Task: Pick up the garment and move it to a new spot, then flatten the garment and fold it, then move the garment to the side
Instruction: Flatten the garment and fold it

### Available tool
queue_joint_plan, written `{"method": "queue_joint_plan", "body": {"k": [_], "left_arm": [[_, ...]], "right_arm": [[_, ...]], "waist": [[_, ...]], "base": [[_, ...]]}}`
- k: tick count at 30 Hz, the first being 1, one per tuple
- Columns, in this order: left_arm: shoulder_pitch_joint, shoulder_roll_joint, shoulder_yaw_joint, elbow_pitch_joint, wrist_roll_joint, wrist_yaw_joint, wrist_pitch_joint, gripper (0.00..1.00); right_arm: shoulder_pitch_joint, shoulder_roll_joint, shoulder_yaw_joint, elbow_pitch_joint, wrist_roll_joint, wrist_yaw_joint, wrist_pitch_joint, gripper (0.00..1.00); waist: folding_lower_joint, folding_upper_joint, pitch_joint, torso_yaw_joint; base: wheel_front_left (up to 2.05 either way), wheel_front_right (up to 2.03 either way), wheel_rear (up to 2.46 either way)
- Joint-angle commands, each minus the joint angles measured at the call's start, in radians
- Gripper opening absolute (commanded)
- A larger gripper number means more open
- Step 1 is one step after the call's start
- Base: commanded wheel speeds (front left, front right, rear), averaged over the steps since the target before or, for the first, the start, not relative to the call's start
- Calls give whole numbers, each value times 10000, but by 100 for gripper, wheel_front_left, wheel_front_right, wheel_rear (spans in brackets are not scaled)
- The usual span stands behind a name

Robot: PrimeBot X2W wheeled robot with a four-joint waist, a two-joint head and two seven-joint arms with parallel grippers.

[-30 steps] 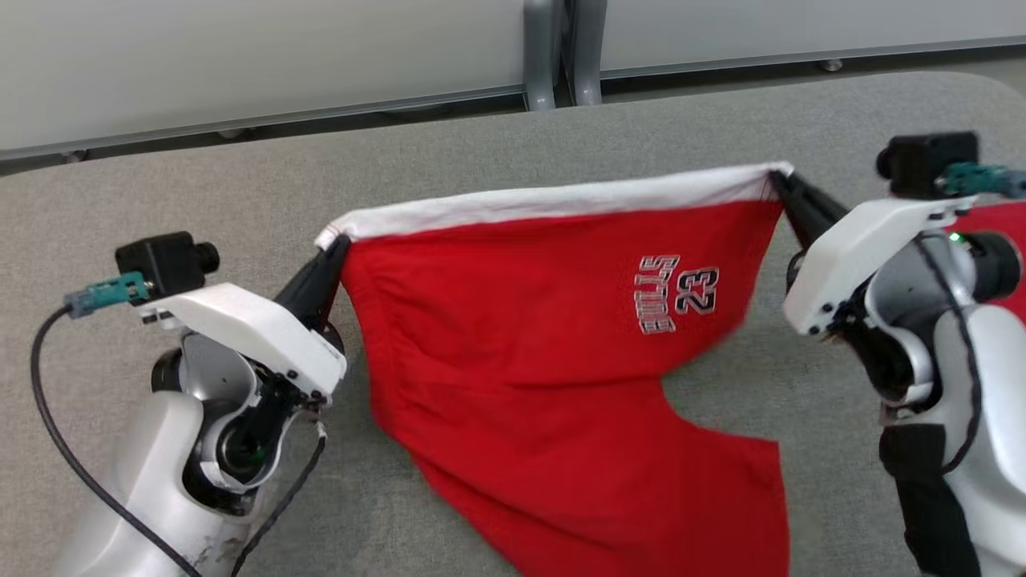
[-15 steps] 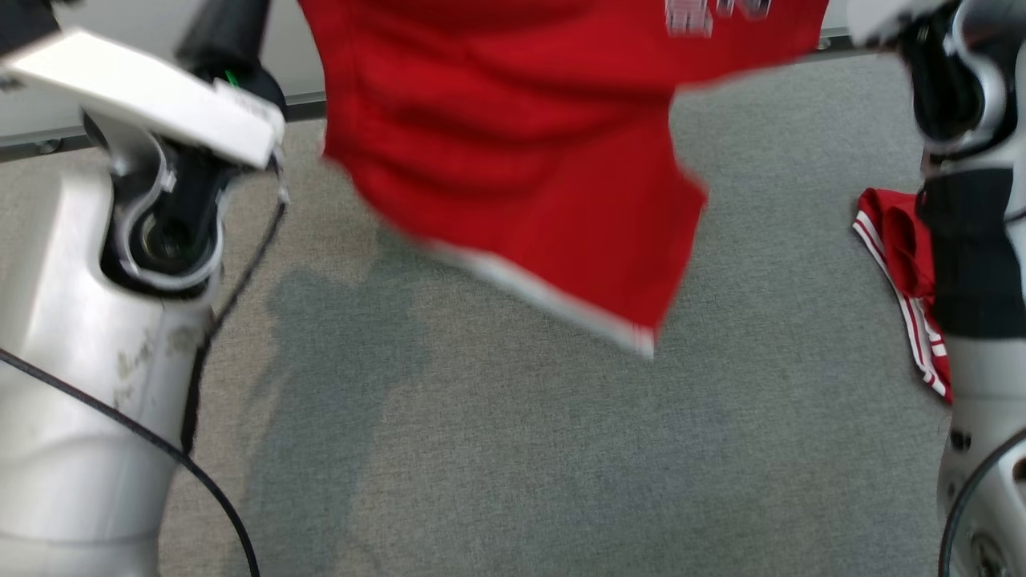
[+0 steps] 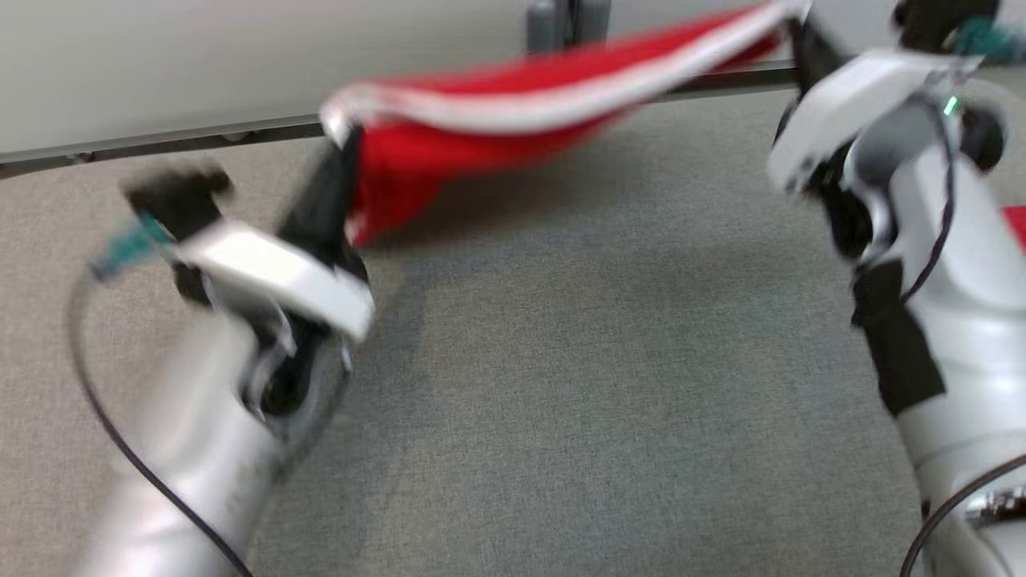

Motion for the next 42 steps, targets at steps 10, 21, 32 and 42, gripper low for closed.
{"method": "queue_joint_plan", "body": {"k": [10, 21, 32, 42], "left_arm": [[2735, 217, -2535, 1112, 395, -32, -1041, 0], [5711, 1370, -2441, -1252, 1395, 81, -1127, 0], [7532, 2618, -2739, -3550, 1565, 875, -480, 0], [6854, 2179, -2513, -4339, 1603, 1536, -241, 0]], "right_arm": [[4285, -1231, 1744, -1859, 2336, 2, 1787, 0], [9803, -2923, -118, -8593, 2810, 0, 6396, 0], [13903, -1831, -3060, -14315, 2529, -1, 10617, 0], [11560, -2579, -1608, -12997, 1288, 0, 8430, 0]], "waist": [[0, 0, -938, 320], [0, 0, -1367, 505], [0, 0, -1100, 746], [0, 0, -942, 878]], "base": [[0, 0, 0], [0, 0, 0], [0, 0, 0], [0, 0, 0]]}}
